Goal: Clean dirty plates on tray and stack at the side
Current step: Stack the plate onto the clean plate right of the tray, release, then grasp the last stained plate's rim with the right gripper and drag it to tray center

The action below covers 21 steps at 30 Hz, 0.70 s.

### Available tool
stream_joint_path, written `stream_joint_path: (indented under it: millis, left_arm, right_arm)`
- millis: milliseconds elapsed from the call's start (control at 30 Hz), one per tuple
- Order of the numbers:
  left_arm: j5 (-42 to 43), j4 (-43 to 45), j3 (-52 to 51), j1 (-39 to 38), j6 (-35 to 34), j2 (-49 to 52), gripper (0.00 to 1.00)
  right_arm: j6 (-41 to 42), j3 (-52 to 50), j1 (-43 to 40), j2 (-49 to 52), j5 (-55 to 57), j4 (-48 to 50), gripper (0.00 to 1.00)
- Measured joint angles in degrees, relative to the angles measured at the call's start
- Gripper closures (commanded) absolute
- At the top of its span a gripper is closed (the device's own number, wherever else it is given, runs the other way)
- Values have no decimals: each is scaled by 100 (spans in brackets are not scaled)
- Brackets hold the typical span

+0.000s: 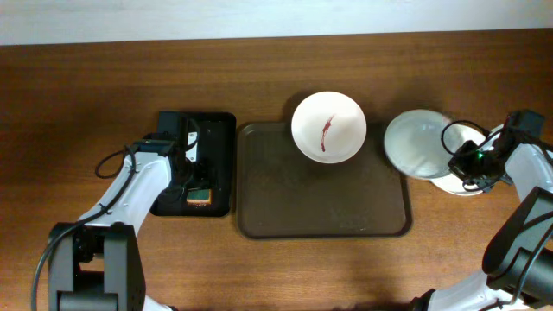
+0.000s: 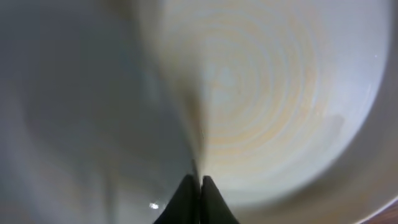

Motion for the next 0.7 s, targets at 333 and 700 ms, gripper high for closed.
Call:
stream_joint_path:
  millis: [333, 700]
  left_arm:
    - [-2, 0, 0, -7, 0, 0, 19]
    - [-2, 0, 0, -7, 0, 0, 19]
  right_arm:
    - [199, 96, -299, -2, -243, 31, 96]
    - [612, 238, -1720, -22, -496, -170, 95]
